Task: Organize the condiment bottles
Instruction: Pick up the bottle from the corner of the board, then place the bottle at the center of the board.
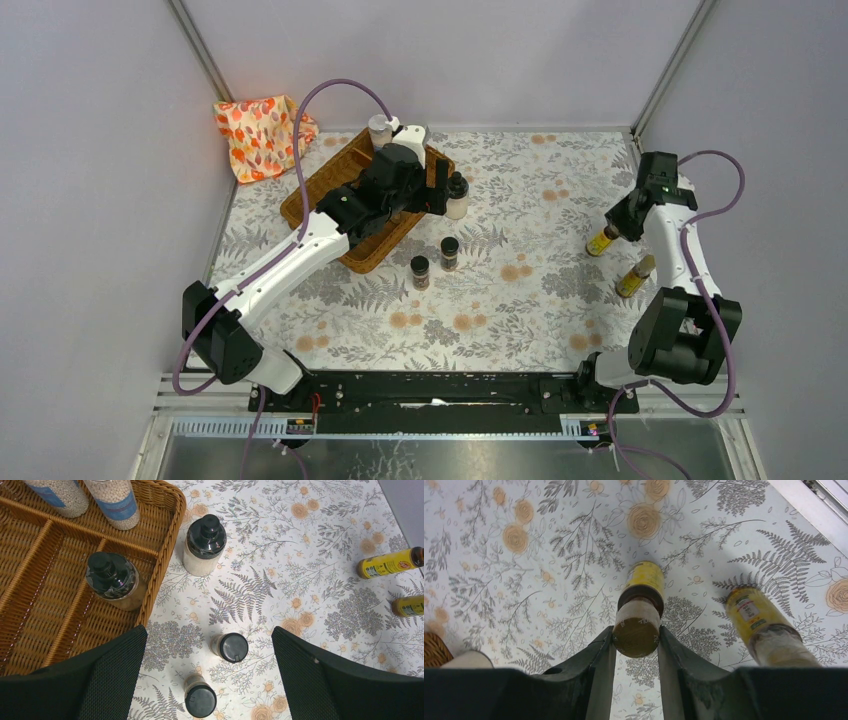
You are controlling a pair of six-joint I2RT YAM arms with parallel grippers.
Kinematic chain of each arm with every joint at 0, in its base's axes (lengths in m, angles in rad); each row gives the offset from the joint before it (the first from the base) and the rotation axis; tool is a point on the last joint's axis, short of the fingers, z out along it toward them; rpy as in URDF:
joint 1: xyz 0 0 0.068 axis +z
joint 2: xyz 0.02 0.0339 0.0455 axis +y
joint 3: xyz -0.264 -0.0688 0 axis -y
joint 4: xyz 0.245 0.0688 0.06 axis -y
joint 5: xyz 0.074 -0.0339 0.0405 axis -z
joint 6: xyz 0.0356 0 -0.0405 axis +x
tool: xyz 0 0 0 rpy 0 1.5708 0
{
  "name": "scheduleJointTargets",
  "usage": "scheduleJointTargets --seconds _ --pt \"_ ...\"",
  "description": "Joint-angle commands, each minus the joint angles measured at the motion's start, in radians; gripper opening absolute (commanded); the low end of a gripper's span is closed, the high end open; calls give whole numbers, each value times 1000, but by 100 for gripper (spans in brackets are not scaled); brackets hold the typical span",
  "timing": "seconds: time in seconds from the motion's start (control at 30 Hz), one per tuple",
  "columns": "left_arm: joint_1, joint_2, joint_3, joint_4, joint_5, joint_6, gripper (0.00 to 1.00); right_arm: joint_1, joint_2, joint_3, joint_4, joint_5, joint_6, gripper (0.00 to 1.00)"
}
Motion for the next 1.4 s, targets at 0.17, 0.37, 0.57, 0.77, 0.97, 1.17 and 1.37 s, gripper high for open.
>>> scheduleJointTargets --seconds 0.17,0.37,0.57,0.77,0.97,1.17,1.37 --pt "5 -1 10 25 -22 -9 99 103 46 162 8 -22 -70 0" --pt "5 -7 23 12 -41 -7 99 191 118 263 -10 -19 -97 0" --pt "5 -13 39 -3 -69 -7 99 291 193 358 -38 -13 -121 0" --pt "5 -18 50 -19 -94 -6 99 376 271 455 -78 -25 -147 0" --pt "6 -20 64 -31 -110 -4 99 469 351 559 -125 -27 -169 0" --pt "7 -28 74 -45 -140 -4 99 558 436 671 -184 -24 -192 0" --pt "10 -39 80 -58 -171 -7 99 637 489 728 -223 -12 -203 0"
